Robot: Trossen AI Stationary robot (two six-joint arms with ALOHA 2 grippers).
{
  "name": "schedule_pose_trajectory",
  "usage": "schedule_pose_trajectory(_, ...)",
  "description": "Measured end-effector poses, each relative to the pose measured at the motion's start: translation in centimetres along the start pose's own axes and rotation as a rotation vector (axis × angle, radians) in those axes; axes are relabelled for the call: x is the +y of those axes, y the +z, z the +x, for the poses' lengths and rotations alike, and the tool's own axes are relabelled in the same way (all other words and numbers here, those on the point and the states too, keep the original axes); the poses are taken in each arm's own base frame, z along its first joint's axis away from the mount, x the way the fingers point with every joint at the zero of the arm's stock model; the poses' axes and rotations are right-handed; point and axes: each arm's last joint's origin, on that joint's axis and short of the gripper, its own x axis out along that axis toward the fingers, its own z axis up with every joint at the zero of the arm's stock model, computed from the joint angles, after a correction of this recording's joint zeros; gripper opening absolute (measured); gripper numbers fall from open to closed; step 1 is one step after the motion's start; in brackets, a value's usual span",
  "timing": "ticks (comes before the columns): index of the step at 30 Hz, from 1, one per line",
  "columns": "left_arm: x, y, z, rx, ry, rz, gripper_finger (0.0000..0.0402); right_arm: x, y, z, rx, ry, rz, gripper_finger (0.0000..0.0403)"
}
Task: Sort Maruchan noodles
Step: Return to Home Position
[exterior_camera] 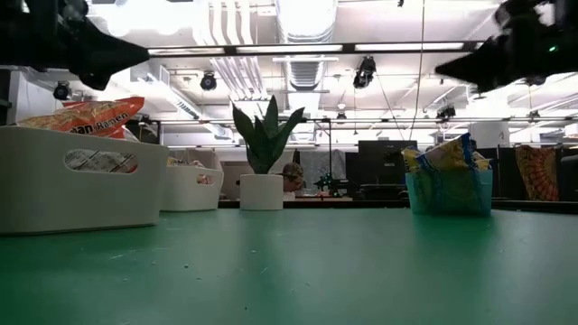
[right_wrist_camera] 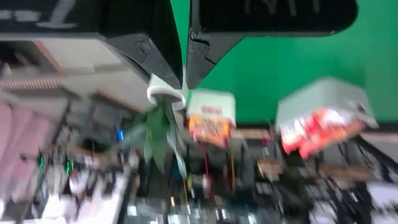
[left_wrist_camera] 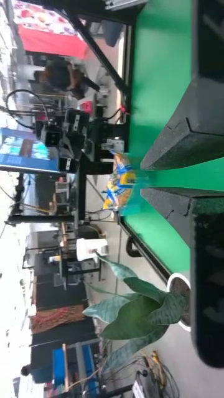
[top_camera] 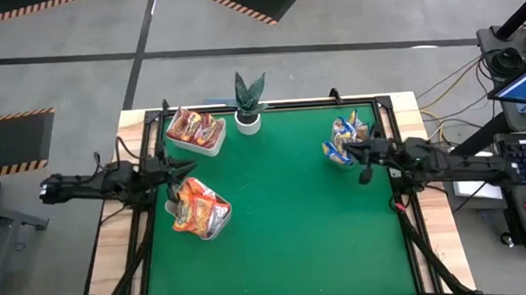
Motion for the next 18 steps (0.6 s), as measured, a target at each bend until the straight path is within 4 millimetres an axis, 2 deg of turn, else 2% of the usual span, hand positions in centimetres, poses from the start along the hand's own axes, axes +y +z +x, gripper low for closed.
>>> schedule_pose_trajectory(6,0.3,-0.8,-0.6,-0.018,0.023,0.005,0.0038,-0.3,-0.2,-1.5,-0.106,-0.015,-0.027,0.0012)
schedule_pose_trajectory(8,0.4,-1.0,-0.5,-0.004,0.063,0.007,0.0038,0.0,-1.6,-1.3,-0.026,-0.007,-0.042,0.0012)
schedule_pose_trajectory(10,0.4,-1.1,-0.5,-0.001,0.089,0.003,0.0038,0.0,-1.7,-1.1,-0.043,-0.016,-0.036,0.0012)
schedule_pose_trajectory(14,0.4,-1.5,-0.4,-0.013,0.104,-0.042,0.0038,0.3,-3.9,-0.8,-0.006,-0.022,-0.017,0.0012)
schedule_pose_trajectory(18,0.0,-3.4,0.1,-0.036,0.068,-0.089,0.0038,0.2,-4.5,-0.6,0.045,-0.036,-0.022,0.0012)
